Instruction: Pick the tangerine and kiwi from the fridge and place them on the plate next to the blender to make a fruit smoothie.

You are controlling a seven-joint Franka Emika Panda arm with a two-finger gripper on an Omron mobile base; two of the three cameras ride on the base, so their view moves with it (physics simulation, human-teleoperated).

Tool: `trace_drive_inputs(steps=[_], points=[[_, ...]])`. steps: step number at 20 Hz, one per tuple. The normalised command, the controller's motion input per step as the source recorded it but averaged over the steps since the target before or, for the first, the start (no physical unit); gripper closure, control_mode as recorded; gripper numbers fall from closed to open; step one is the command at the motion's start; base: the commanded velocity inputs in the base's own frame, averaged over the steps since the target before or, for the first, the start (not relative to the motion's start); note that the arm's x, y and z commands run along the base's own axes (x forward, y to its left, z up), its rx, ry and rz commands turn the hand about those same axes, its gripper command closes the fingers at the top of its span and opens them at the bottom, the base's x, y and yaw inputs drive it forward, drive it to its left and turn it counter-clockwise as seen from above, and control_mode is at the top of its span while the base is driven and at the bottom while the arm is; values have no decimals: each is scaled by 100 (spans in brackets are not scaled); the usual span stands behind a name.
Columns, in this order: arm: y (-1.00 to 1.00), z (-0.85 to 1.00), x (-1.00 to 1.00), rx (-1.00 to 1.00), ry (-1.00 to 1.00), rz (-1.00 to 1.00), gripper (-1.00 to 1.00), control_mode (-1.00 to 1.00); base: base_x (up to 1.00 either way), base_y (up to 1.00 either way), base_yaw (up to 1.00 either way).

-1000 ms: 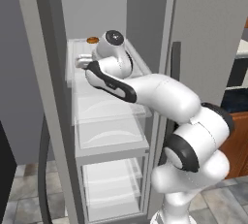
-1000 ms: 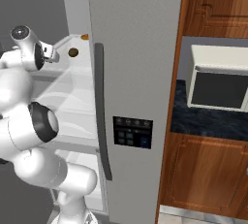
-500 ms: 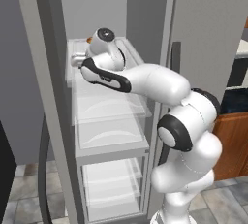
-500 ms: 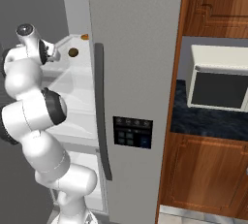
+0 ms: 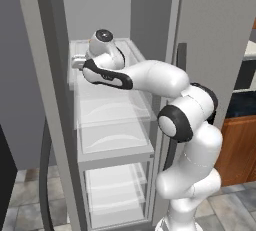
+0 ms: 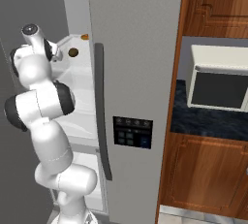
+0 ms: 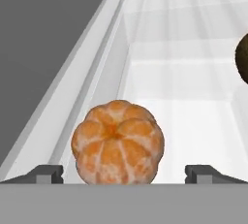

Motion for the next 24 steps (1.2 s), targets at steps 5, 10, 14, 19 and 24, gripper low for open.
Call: trace_drive_inputs(steps=[5,10,14,19,24], points=[[5,-11,37,-1,0,0,-100,-100,0,0,0],[12,-3,31,-2,0,0,-100,-100,0,0,0],[1,-23,6,0,0,0,100,-100,0,0,0],[0,-12,0,0,0,0,100,-100,0,0,0],[-5,0,-21,0,-2,0,100,-100,0,0,0]])
